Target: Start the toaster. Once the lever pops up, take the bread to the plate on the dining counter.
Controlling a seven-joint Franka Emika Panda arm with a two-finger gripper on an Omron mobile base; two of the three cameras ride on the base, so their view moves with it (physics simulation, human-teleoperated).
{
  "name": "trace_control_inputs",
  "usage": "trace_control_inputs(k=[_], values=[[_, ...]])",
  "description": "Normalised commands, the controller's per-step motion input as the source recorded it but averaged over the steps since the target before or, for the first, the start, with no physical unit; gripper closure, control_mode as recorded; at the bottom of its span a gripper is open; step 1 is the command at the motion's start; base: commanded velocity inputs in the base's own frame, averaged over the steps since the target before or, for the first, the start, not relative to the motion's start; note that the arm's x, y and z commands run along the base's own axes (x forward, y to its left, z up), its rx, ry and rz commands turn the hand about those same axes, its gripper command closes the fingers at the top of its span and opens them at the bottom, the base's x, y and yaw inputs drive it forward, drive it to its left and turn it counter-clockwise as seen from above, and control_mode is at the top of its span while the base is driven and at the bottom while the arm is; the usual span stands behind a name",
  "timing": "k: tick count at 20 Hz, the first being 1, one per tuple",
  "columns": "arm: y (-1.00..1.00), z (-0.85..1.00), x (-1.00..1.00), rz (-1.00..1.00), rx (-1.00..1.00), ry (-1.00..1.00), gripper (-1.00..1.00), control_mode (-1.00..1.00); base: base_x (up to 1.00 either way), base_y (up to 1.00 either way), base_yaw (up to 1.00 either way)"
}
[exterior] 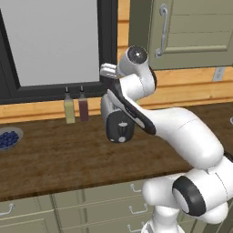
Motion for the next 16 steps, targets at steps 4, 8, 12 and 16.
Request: trace_control_inputs(k=[4, 8, 12, 16], values=[[0.04, 0.19, -1.0, 0.0, 0.0, 0.1, 1.0, -1.0, 0.0, 0.0, 0.0], [0.0, 0.0, -1.0, 0.0, -0.02, -0.02, 1.0, -1.0, 0.0, 0.0, 0.0], [0.0, -0.1, -0.92, 0.0, -0.08, -0.08, 1.0, -1.0, 0.0, 0.0, 0.0], [0.0, -0.15, -0.39, 0.0, -0.07, -0.04, 1.0, -1.0, 0.0, 0.0, 0.0]])
